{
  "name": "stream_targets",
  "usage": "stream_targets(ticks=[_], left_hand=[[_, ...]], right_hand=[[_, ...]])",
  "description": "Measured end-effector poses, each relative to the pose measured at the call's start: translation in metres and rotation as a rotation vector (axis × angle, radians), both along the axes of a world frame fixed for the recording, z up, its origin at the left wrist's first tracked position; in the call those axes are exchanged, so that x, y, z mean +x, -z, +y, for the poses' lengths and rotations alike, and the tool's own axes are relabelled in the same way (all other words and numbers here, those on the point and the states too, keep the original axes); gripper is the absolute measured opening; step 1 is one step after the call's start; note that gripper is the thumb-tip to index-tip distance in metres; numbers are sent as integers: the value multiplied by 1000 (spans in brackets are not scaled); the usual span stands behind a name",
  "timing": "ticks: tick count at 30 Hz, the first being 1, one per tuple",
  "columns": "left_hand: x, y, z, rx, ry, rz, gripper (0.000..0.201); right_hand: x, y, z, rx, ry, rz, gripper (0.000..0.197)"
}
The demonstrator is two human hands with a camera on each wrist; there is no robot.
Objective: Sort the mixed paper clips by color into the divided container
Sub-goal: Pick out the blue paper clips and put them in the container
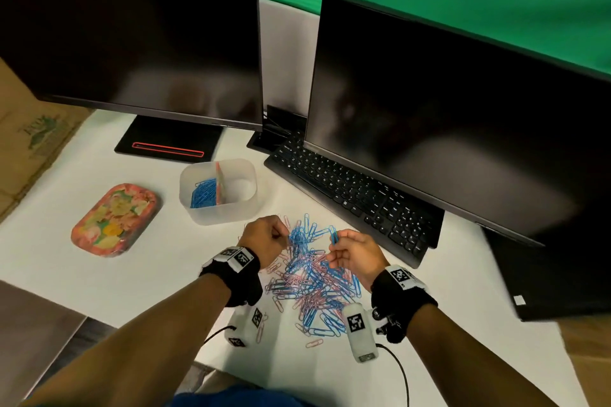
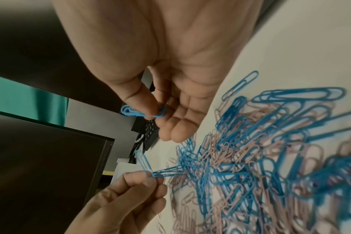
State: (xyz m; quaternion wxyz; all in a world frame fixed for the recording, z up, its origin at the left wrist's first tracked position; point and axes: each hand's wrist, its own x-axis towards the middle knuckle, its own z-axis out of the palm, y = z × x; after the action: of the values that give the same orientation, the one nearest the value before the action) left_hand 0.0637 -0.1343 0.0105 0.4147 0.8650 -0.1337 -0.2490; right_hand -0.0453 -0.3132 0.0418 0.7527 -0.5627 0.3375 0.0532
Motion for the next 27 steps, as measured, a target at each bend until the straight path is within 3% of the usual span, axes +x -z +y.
stream_targets(ticks=[7,11,14,19,21,24,27], left_hand=[[0,-27,8,-271,-61,193,18],[2,-41,13,-462,-225,414,22],[2,-51,14,-620,-333,563,19],[2,-65,16,-592,-372,523,12],[2,-69,17,-575,-357,505,7],[2,-70,18,-554,-332,481,4],[2,-70,20,-542,-326,462,4]], right_hand=[[5,-9,6,64,-64,-72,29],[11,-10,10,61,-82,-71,25],[17,-12,14,-56,-138,-22,21],[24,-10,26,-460,-367,-8,18],[26,-8,34,-525,-422,-33,23],[32,-9,44,-628,-426,-68,13],[37,-7,46,-615,-429,-92,12]])
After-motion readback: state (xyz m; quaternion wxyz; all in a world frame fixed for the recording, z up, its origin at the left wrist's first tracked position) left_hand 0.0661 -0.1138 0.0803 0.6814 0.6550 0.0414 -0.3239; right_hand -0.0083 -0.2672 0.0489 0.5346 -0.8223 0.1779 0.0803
